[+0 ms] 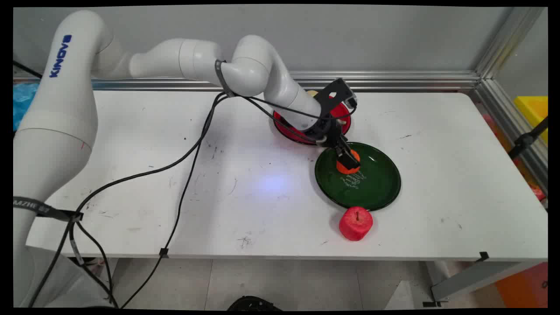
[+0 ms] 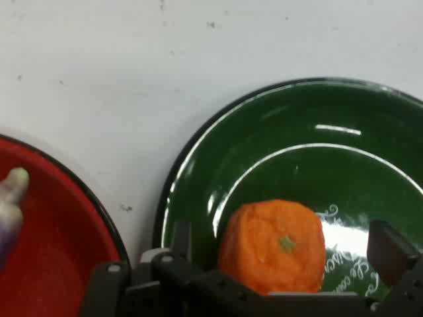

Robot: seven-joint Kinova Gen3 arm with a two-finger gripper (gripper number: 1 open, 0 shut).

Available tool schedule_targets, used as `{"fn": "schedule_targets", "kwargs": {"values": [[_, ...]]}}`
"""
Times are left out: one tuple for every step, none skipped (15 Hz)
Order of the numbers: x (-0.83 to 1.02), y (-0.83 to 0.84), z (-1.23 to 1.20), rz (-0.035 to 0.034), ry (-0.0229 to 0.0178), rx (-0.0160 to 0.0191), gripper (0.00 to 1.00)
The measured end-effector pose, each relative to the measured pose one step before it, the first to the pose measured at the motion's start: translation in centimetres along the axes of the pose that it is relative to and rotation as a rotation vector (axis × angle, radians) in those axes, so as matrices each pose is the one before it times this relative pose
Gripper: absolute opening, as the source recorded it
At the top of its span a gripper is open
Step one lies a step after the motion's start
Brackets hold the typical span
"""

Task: Pick up the eggplant from the red plate

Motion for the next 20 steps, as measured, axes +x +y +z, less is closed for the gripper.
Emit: {"fn": "schedule_targets", "kwargs": {"values": [[0.178,-0.037,-0.139,-0.00586,0.00410,0.00123,1.00],[0.132,-0.019,-0.122,-0.00445,0.00249,0.00036,1.00],[0.209,-0.055,-0.264,-0.00847,0.00372,0.00051,1.00],[0.280,-0.068,-0.387,-0.01042,0.00441,-0.00012,1.00],[0.282,-0.088,-0.570,-0.01300,0.00227,-0.00111,1.00],[0.142,-0.059,-0.417,-0.00784,0.00005,-0.00118,1.00],[0.079,-0.043,-0.353,-0.00515,-0.00091,-0.00166,1.00],[0.065,-0.079,-0.575,-0.00778,-0.00345,-0.00282,1.00],[-0.016,-0.116,-0.722,-0.00750,-0.00550,-0.00271,1.00],[-0.167,-0.142,-0.766,-0.00677,-0.00925,-0.00124,1.00],[-0.239,-0.140,-0.652,-0.00621,-0.01014,-0.00040,1.00],[-0.227,-0.118,-0.446,-0.00460,-0.00738,0.00032,1.00],[-0.406,-0.204,-0.668,-0.00679,-0.01243,0.00057,1.00],[-0.525,-0.289,-0.742,-0.00776,-0.01495,0.00194,1.00],[-0.585,-0.366,-0.738,-0.00870,-0.01400,0.00235,1.00],[-0.370,-0.242,-0.443,-0.00550,-0.00767,0.00210,1.00],[-0.350,-0.243,-0.400,-0.00526,-0.00673,0.00251,1.00],[-0.357,-0.247,-0.380,-0.00334,-0.00745,0.00263,1.00],[-0.487,-0.347,-0.510,-0.00145,-0.01052,0.00398,1.00],[-0.404,-0.334,-0.429,0.00491,-0.00939,0.00392,1.00]]}}
